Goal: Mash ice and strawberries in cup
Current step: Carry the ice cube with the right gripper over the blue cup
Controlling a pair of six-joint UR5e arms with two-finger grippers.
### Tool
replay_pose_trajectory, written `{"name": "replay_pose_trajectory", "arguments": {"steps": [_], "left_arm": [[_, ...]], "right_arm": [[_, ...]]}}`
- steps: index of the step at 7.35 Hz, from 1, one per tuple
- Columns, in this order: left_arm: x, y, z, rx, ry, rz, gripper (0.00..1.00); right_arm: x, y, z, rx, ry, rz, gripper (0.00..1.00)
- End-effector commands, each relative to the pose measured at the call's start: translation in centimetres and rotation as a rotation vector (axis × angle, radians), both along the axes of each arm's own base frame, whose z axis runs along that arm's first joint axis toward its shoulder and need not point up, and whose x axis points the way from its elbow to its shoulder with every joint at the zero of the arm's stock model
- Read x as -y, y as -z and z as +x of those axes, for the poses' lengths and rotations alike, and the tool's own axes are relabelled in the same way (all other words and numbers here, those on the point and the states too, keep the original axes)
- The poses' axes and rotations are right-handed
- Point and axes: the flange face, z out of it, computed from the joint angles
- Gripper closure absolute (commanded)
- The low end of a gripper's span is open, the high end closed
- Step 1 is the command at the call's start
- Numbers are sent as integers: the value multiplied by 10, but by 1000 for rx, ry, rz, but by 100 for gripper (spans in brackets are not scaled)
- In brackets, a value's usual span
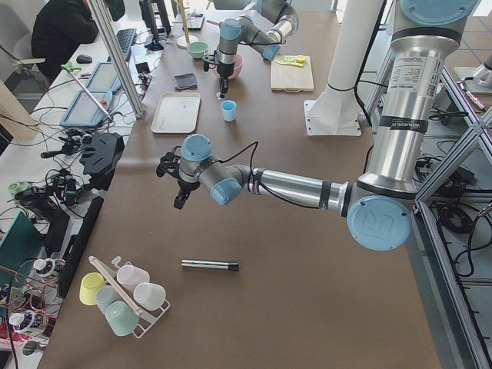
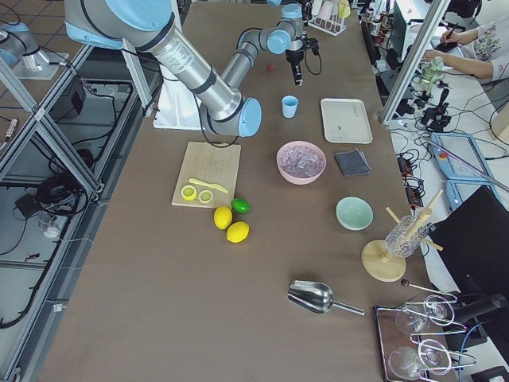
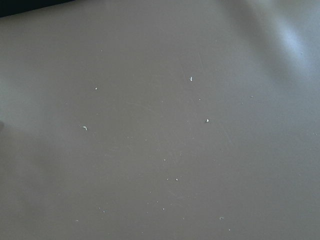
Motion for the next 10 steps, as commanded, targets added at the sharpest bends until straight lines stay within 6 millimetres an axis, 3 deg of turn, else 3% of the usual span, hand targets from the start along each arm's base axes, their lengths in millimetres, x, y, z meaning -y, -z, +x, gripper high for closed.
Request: {"name": "replay_pose_trajectory", "arguments": {"steps": [1, 2, 5, 9, 10], "left_arm": [[0, -1, 0, -1, 1, -3, 2], [0, -1, 0, 0, 1, -3, 2], [5, 7, 2, -5, 2, 7, 2], [6, 10, 2, -7, 3, 9, 2], [6, 9, 2, -6, 3, 8, 2]], "right_arm": [[-4, -38, 0, 19, 9, 19, 100], [-11, -62, 5, 17, 24, 39, 100], [-17, -56, 5, 28, 28, 47, 100], [-32, -62, -11, 10, 40, 46, 97], [-32, -62, -11, 12, 44, 52, 70]]}}
